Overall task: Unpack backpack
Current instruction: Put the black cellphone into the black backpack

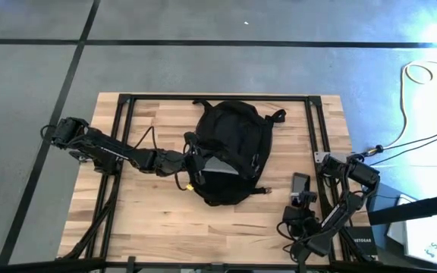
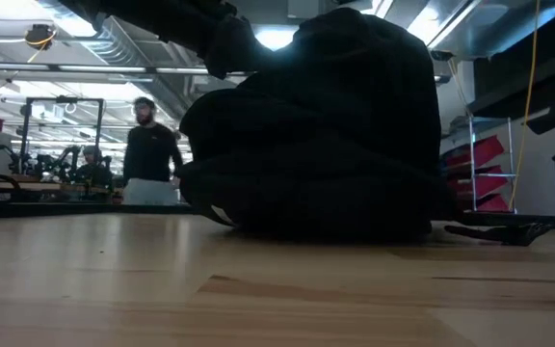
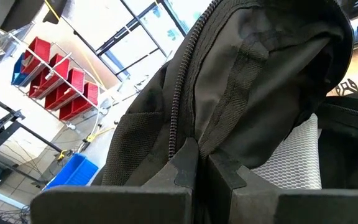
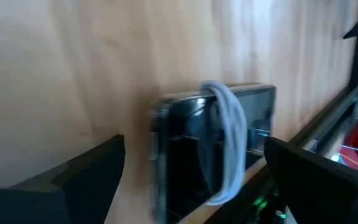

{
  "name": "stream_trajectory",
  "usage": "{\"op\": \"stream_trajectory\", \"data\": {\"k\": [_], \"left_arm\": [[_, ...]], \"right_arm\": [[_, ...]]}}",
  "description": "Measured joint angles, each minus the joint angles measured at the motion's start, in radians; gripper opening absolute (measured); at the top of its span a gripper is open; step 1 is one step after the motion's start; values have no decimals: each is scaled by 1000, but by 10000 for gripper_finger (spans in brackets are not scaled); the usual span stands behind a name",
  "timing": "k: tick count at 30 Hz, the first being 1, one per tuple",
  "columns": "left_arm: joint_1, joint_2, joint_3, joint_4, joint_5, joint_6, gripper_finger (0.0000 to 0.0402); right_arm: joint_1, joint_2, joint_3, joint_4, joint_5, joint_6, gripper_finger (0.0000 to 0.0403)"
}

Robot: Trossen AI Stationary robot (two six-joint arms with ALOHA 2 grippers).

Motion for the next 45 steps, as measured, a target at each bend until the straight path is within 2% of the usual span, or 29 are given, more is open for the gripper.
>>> {"op": "stream_trajectory", "data": {"k": [19,45], "left_arm": [[0,0,0,0,0,-8,0],[0,0,0,0,0,-8,0]], "right_arm": [[0,-2,-102,0,39,43,324],[-1,2,-103,71,21,41,145]]}}
